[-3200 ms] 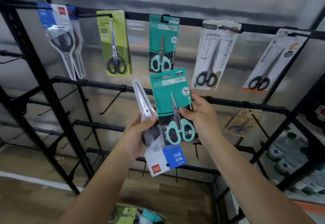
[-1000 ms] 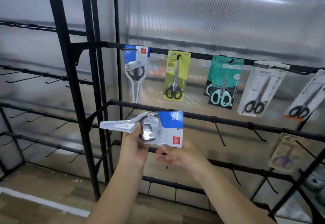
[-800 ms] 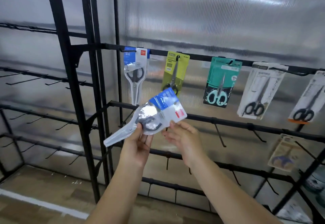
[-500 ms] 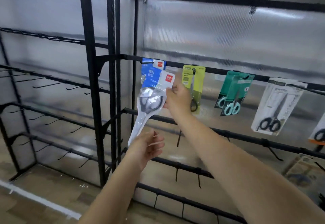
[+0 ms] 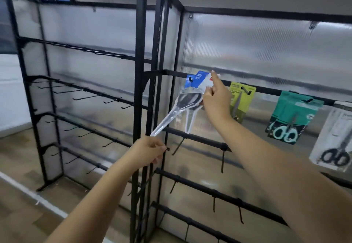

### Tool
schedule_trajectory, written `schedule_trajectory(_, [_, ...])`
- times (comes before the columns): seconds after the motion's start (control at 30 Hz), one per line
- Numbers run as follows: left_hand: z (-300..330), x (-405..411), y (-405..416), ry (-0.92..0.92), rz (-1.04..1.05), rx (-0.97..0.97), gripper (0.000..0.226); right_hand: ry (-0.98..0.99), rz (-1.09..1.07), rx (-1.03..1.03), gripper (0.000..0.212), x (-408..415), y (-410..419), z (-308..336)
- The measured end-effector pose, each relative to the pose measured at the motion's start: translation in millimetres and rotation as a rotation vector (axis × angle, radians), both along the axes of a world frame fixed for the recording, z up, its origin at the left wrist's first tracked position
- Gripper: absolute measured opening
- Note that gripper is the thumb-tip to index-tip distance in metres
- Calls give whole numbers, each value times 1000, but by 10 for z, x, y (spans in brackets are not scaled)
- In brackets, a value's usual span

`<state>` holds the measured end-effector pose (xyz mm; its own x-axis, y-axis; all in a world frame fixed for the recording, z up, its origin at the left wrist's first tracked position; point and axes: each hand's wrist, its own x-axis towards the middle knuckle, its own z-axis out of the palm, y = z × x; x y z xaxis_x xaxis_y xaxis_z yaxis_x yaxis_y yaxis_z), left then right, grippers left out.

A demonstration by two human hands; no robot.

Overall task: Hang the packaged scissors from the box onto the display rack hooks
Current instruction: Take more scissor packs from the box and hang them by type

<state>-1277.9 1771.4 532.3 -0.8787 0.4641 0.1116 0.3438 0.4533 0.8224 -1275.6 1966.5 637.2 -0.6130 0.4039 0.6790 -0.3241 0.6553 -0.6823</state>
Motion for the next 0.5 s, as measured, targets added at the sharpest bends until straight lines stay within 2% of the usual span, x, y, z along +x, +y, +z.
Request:
schedule_trajectory(0.2, [-151,-116,67,183,-171,-418,19,-1,12,174,43,125,13,-150])
schedule_trajectory(0.3, [-137,-193,112,210,-250,-534,25,14,46,229,43,153,-12,-133])
schedule_trajectory(0.4, [-141,-251,148,179,-356,-615,11,7,64,268,44,163,-44,-105])
schedule_trajectory(0.5, [-122,-326,149,217,-361,-626,10,-11,63,278,45,148,-79,-40])
